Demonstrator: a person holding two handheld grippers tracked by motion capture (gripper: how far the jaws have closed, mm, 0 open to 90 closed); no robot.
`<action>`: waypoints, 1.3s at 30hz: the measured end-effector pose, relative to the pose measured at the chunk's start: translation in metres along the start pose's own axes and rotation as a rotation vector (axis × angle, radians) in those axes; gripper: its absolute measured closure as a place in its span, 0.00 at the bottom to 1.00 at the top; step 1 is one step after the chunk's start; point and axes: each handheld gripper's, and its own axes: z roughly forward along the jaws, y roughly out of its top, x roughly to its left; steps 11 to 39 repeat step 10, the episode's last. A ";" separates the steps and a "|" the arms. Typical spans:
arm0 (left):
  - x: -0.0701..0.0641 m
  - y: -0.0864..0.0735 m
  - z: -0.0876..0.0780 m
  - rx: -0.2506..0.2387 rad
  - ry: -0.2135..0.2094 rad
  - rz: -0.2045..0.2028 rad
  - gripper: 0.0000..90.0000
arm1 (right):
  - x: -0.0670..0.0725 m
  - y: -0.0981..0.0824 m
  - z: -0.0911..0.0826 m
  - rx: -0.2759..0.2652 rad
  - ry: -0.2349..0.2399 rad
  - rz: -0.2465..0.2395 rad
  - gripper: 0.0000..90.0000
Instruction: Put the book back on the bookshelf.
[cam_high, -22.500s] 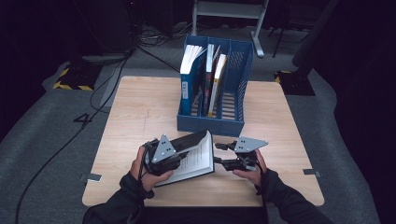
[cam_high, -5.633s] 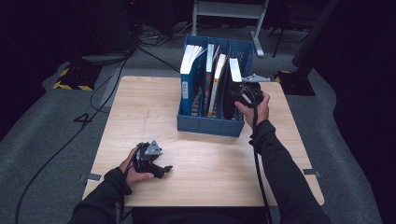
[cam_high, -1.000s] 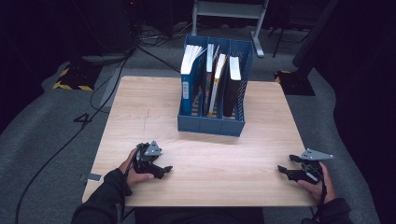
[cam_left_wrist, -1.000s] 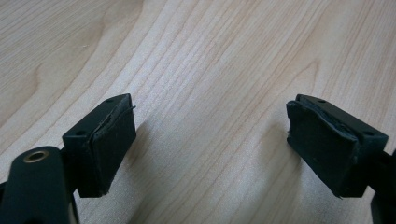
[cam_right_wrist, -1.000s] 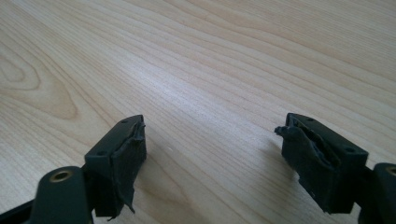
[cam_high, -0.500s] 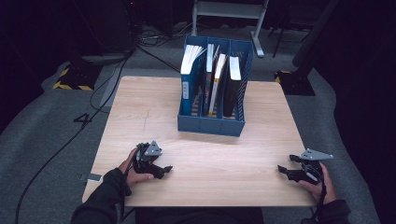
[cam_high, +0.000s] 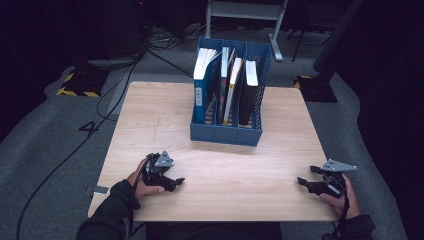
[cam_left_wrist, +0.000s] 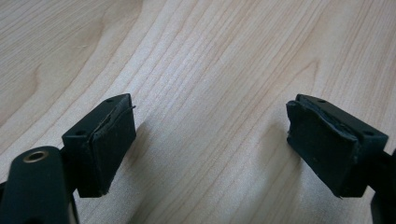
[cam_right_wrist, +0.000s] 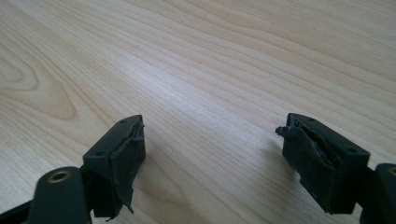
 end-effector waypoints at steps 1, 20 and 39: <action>0.000 0.000 0.000 0.001 0.000 0.000 0.17 | 0.000 0.000 0.000 -0.001 0.000 -0.001 0.24; 0.000 0.000 0.000 0.000 0.000 0.003 0.17 | 0.000 0.000 0.000 0.003 -0.007 0.005 0.22; 0.000 0.000 0.000 0.000 0.000 0.003 0.17 | 0.000 0.000 0.000 0.003 -0.007 0.005 0.22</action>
